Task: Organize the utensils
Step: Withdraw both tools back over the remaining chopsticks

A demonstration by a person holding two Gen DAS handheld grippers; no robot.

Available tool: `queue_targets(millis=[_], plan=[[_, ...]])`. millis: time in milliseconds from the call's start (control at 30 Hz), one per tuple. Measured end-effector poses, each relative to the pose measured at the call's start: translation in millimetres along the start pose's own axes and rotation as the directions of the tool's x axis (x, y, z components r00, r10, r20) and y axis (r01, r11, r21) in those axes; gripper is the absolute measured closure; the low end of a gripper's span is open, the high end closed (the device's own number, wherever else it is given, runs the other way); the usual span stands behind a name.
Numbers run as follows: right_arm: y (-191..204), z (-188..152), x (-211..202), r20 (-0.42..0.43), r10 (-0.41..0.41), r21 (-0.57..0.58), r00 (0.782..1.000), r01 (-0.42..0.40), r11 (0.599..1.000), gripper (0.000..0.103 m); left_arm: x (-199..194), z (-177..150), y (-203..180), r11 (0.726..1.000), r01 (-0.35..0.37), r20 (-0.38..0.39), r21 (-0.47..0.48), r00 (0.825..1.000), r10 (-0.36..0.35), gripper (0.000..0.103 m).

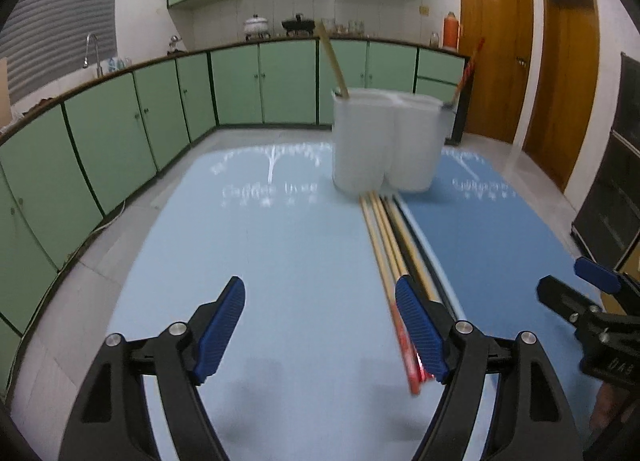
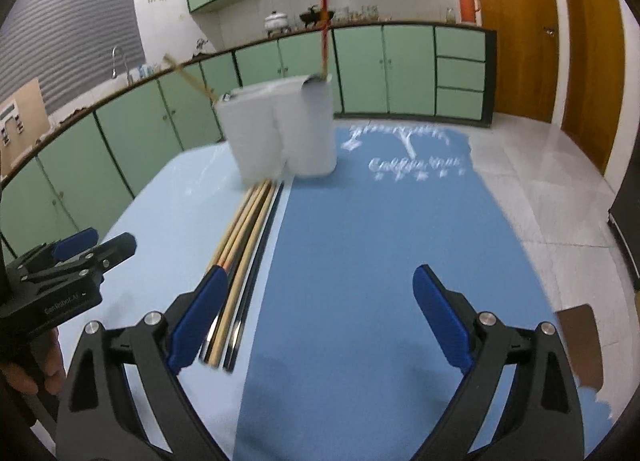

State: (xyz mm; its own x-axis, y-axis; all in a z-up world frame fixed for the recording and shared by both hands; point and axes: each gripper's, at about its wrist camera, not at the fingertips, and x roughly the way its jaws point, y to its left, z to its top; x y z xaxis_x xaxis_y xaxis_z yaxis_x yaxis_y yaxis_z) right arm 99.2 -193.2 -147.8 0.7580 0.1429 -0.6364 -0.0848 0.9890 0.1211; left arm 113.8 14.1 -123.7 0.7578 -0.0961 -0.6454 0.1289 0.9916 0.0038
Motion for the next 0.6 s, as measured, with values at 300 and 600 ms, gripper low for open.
queue_targets(millis=[300,600], plan=[[23,-31,7,-0.043,-0.010,-0.055,0.999,0.008,0.998,0.032,3,-28,0,1.000,-0.002,-0.056,-0.013,0.998,0.001,0.027],[41,-41,15,-0.075,-0.013,-0.073,0.997,0.008,0.997,0.054,-3,-38,19,0.999,-0.022,-0.063,-0.042,0.998,0.019,0.027]])
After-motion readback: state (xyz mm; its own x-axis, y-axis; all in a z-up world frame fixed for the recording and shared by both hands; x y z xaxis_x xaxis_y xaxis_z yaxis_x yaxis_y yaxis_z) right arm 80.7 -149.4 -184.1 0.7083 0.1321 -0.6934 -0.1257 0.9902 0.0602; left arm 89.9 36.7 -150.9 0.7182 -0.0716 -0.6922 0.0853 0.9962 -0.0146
